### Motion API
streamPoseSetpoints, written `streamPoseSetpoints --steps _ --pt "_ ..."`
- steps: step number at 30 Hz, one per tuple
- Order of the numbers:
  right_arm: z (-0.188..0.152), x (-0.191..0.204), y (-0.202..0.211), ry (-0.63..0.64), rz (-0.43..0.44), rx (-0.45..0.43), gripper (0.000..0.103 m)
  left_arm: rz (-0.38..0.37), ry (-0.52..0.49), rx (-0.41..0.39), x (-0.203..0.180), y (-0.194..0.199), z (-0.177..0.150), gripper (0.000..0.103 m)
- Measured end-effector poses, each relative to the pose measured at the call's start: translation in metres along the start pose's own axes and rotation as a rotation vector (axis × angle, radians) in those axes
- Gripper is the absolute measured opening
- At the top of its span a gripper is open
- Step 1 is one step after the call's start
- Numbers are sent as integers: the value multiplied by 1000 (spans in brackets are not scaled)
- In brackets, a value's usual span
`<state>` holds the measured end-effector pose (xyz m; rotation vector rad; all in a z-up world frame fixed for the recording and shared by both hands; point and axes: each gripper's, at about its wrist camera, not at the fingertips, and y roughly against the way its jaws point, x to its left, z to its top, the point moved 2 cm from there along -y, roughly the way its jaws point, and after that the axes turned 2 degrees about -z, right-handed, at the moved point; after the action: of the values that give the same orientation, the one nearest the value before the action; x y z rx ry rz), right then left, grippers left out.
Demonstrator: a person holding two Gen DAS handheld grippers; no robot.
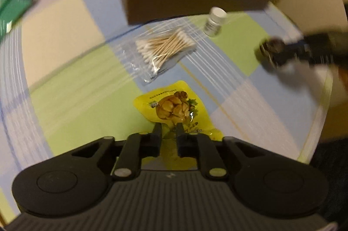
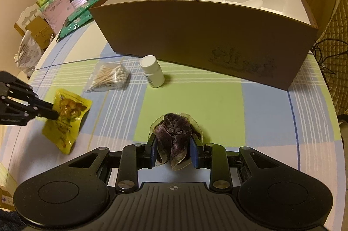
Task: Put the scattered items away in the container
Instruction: 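Lift the snack bag and hair tie over the box with both tools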
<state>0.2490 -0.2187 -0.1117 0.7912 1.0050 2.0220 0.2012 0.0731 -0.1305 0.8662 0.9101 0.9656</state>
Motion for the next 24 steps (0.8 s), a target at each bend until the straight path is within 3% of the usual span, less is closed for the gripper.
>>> streamPoseSetpoints --steps 4,7,9,10,12,13,18,20,24 --pt "-4 -3 1 -16 4 2 33 -74 222 -30 16 -5 3 44" --pt "-7 -5 2 -23 1 4 33 -134 376 -47 28 -10 4 60" --pt "-9 -7 2 -29 0 3 33 -138 436 -47 33 -17 5 56" --pt "-9 -8 2 -31 -1 4 33 -117 428 -72 30 -18 7 49" --pt "-9 -9 1 -34 -4 6 33 -63 370 -72 19 -22 12 30" --pt "-9 -9 1 -34 -4 7 33 -42 323 -79 10 -23 14 26" --pt "-8 -9 -1 -30 0 6 33 8 123 -109 -33 -23 10 20" --pt "-8 -8 -1 -28 3 3 33 -11 104 -125 -38 -17 10 14" --pt "-8 -8 0 -25 12 -1 33 -17 70 -143 -38 -5 12 14"
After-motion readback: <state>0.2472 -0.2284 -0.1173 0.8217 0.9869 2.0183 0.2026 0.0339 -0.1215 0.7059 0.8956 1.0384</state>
